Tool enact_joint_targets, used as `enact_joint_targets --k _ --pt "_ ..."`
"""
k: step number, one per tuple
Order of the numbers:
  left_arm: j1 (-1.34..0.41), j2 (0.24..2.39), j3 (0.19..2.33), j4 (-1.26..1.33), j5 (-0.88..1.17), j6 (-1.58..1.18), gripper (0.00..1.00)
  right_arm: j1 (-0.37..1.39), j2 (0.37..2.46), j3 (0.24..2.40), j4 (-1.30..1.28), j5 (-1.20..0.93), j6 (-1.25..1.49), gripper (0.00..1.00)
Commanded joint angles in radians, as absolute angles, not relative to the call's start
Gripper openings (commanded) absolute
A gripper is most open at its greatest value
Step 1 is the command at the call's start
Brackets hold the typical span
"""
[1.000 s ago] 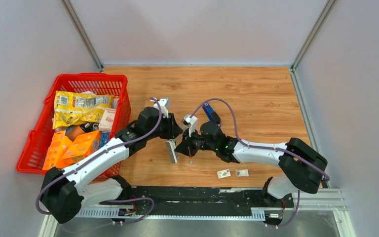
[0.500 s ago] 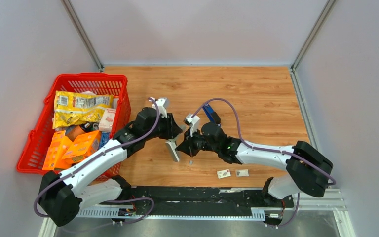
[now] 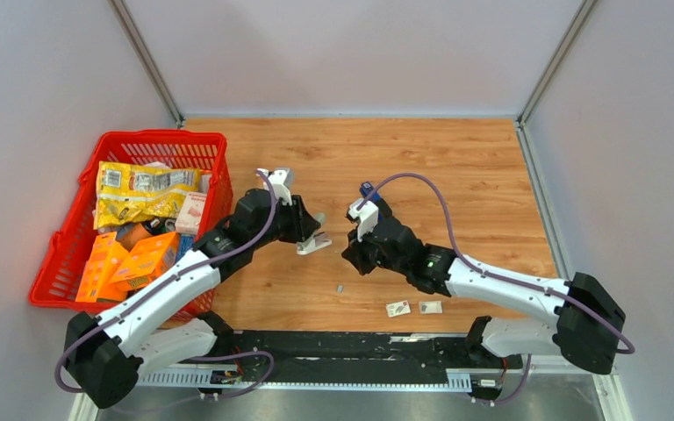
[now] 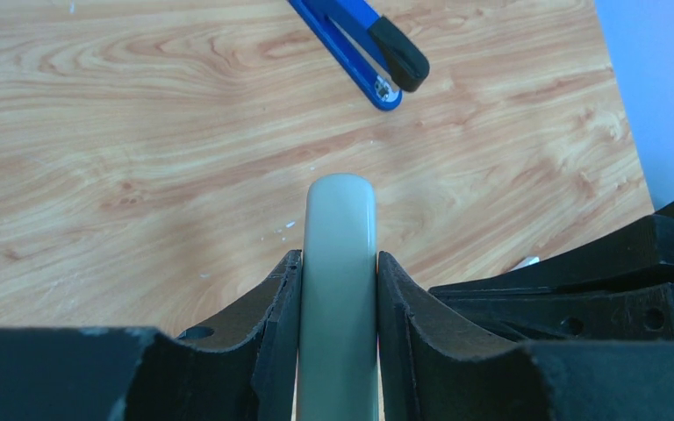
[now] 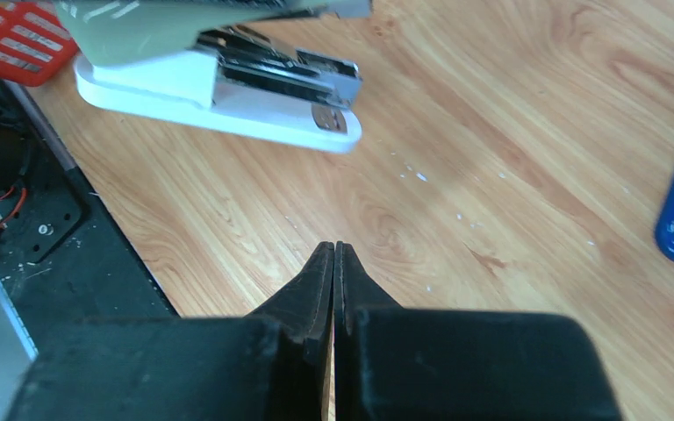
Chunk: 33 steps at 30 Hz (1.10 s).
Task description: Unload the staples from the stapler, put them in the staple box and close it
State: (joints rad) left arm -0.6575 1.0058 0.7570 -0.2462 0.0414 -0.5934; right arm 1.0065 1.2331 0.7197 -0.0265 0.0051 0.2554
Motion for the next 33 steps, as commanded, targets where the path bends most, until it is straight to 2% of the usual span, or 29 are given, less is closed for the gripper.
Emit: enact_joint_targets --k 1,7,19,33 --pt "-0.653 0.968 0.831 -0.212 0.011 -0.572 0.0 1.005 1.167 0.762 -0.113 0.092 0.219 0.0" --pt "-0.653 0.942 0.854 -0.183 0.038 -0.606 0.0 1.006 1.189 0.769 -0.107 0.078 0.274 0.0" --pt "-0.653 0.876 0.867 -0.147 0.124 -0.712 0.0 1.006 1.241 0.784 0.084 -0.031 0.386 0.0" --pt "-0.653 0.833 0.808 -0.077 0.247 -0.871 0.0 1.005 1.31 0.931 0.13 0.077 0.319 0.0"
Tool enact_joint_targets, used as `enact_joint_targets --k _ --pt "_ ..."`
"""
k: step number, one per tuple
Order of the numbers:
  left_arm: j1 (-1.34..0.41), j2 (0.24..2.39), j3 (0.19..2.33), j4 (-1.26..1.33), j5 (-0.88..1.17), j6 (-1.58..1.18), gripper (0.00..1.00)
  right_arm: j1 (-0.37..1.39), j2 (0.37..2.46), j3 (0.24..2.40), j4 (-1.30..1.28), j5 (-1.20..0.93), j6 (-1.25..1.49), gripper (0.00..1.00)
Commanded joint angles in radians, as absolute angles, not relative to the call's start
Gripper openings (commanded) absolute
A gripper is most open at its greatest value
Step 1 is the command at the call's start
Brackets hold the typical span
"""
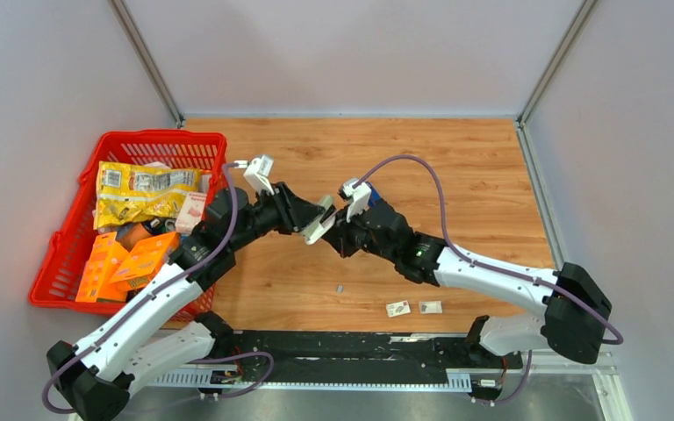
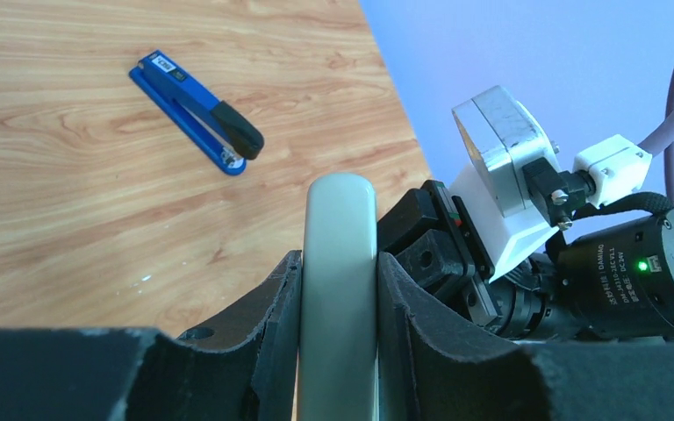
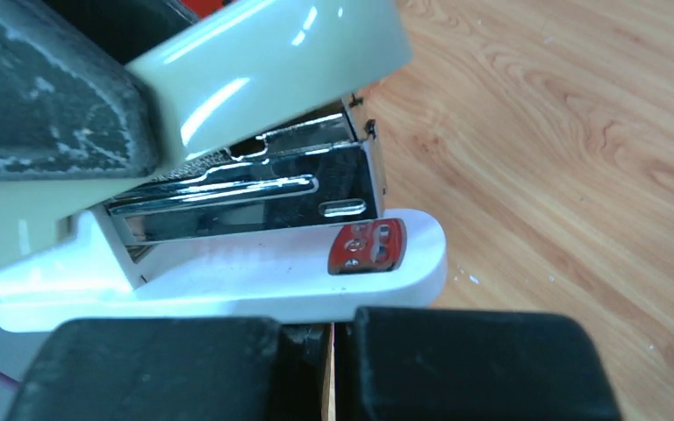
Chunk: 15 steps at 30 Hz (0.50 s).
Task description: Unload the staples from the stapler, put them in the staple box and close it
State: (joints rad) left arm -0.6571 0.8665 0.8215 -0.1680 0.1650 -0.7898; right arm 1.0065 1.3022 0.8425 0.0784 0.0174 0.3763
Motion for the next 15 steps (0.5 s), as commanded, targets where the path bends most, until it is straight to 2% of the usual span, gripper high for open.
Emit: enact_joint_targets --k 1,9,15 --pt "-0.653 0.828 0.801 -0.075 0.259 -0.883 0.0 1.003 1.312 0.952 0.117 0.075 0.298 0.0" --pt "-0.653 0.888 0.804 -0.077 0.461 -0.908 0.0 1.003 1.316 1.08 0.011 -0.02 0.163 0.0" --pt "-0.657 0.959 0.77 0.069 0.644 -0.971 0.0 1.003 1.313 1.106 0.005 -0.077 0.115 0.0"
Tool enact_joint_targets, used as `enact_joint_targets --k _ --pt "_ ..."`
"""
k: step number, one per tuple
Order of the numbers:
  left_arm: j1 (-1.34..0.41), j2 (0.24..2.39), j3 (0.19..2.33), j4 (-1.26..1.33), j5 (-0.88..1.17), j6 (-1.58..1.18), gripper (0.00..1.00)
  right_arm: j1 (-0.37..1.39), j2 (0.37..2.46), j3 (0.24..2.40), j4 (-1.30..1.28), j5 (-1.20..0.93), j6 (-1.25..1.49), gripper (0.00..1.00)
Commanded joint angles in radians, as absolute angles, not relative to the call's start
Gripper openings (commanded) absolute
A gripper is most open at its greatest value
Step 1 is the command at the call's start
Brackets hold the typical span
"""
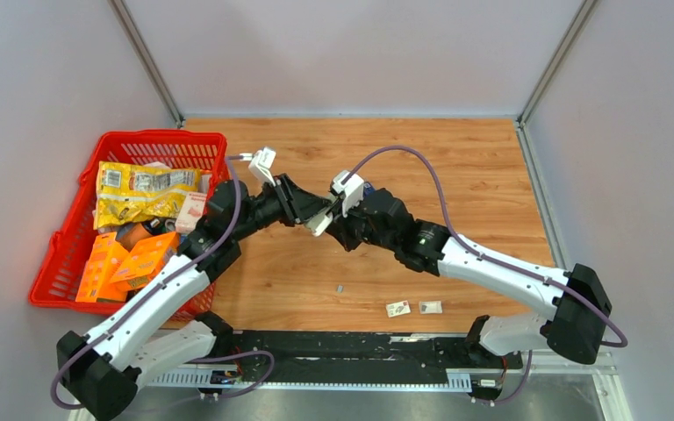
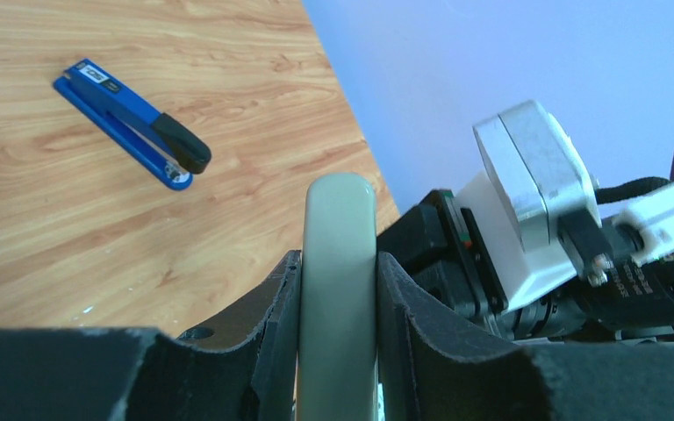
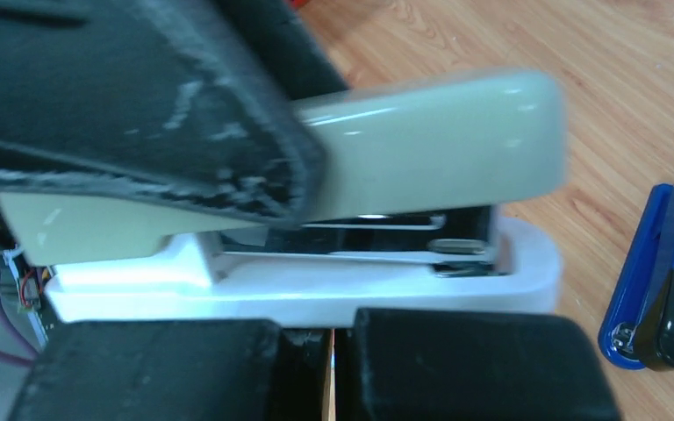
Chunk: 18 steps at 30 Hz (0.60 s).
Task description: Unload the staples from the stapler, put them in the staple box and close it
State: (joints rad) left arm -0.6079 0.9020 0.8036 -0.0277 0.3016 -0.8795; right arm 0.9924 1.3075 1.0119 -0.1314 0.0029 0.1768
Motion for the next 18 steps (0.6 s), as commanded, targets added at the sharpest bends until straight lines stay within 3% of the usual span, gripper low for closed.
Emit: enact_joint_targets --k 1,11,18 --pt "-0.66 0.966 0.761 0.092 0.688 -0.989 0.0 1.003 1.316 1.111 0.003 -0.086 0.109 0.0" --pt "-0.799 1.094 0.756 0.288 0.855 -1.046 0.0 1.003 1.333 1.161 0.008 -0.089 0.028 0.0" --pt "-0.802 1.04 0.845 -0.057 0.678 -0.803 0.0 0.994 1.275 1.106 -0.051 -0.037 0.021 0.0"
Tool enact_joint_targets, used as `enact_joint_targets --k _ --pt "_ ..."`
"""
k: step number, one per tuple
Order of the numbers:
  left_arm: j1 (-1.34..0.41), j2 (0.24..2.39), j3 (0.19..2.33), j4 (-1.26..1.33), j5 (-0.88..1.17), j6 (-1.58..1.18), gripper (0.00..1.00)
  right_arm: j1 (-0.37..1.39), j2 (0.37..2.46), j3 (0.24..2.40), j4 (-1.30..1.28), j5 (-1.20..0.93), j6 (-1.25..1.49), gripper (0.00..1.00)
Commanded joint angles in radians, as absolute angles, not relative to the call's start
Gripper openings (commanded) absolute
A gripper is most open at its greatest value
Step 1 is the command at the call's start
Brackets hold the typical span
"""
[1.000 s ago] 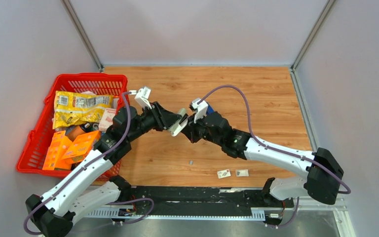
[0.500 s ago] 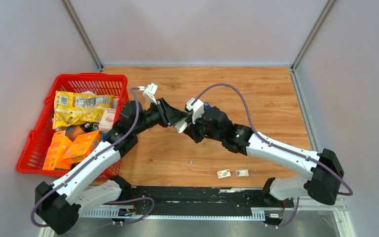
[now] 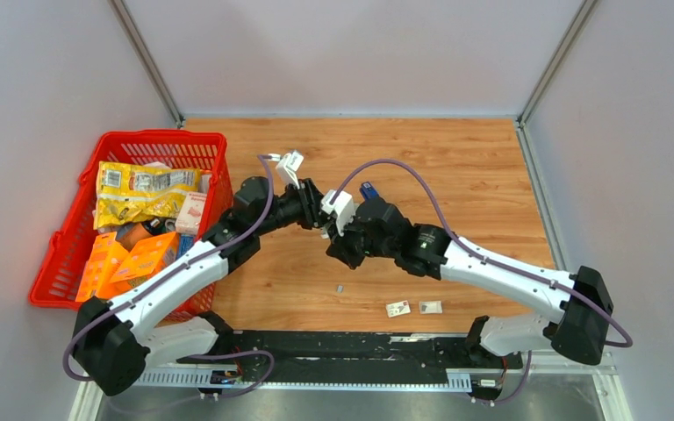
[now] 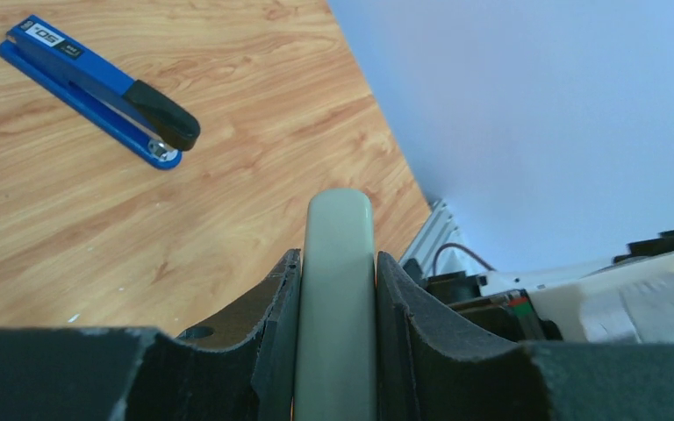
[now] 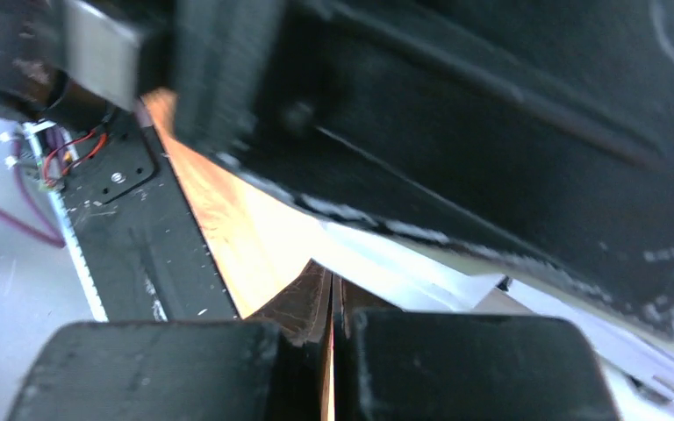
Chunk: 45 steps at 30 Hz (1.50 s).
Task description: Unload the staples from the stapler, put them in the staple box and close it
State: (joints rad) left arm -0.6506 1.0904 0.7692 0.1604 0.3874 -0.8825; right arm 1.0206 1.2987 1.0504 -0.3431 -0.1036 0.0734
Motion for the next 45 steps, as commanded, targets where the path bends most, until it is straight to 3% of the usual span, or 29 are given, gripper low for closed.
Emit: enact_joint_targets --k 1,13,23,35,45 --pt "-0.801 1.042 0.866 -0.087 0.634 -0.784 0.0 0.991 1.258 1.088 -0.054 -0.029 0.028 0.0" --pt "-0.723 1.057 0.954 -0.251 0.308 -0.586 0.0 0.968 1.06 0.95 -0.285 0.135 0.1 0.0" --pt "-0.632 1.147 0.968 -0.229 0.063 -0.43 0.0 0.968 0.98 0.877 -0.387 0.222 0.172 0.0" --pt "-0.571 1.293 0.904 0.073 -0.319 -0.304 0.0 0.968 1.006 0.825 -0.345 0.147 0.227 0.0" --pt "-0.468 1.569 1.003 0.218 -0.304 -0.311 0.0 0.971 1.023 0.821 -0.321 0.123 0.233 0.0"
